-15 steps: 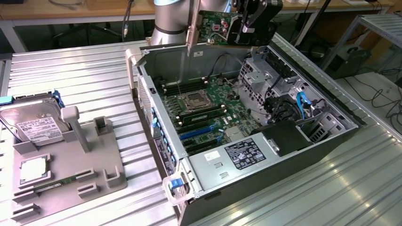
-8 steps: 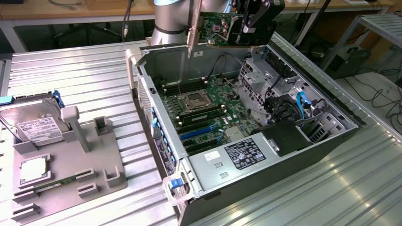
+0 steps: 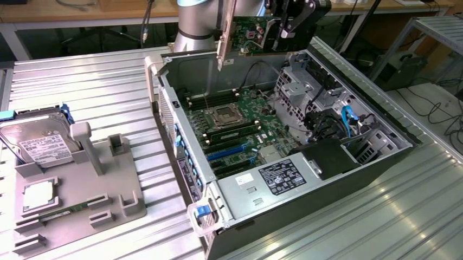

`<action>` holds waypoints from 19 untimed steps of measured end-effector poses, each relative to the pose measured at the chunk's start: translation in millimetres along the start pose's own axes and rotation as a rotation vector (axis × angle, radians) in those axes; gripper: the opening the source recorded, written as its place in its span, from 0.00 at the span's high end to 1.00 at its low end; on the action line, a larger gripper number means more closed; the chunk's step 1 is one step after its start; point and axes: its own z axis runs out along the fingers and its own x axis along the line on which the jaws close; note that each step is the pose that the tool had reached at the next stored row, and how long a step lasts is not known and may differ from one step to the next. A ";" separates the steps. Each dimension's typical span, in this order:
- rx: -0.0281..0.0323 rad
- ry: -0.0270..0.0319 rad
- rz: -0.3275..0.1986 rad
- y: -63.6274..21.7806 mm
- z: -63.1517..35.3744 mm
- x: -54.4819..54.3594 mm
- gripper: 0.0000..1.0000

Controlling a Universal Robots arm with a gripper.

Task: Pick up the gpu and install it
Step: 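Insert the gpu into the slot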

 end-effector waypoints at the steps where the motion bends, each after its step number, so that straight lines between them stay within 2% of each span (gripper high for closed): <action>1: 0.0008 0.0001 -0.007 -0.1 0.3 0.0 0.72; 7: 0.0044 0.0008 -0.035 0.0 2.4 0.0 0.72; 8: 0.0078 0.0009 -0.035 0.0 3.2 0.0 0.72; 10: 0.0183 0.0010 -0.036 0.0 4.8 0.0 0.72; 11: 0.0208 0.0008 -0.043 0.0 5.5 0.0 0.72; 15: 0.0234 0.0000 -0.098 0.1 7.3 0.1 0.72; 19: 0.0366 0.0000 -0.120 0.2 8.8 0.1 0.72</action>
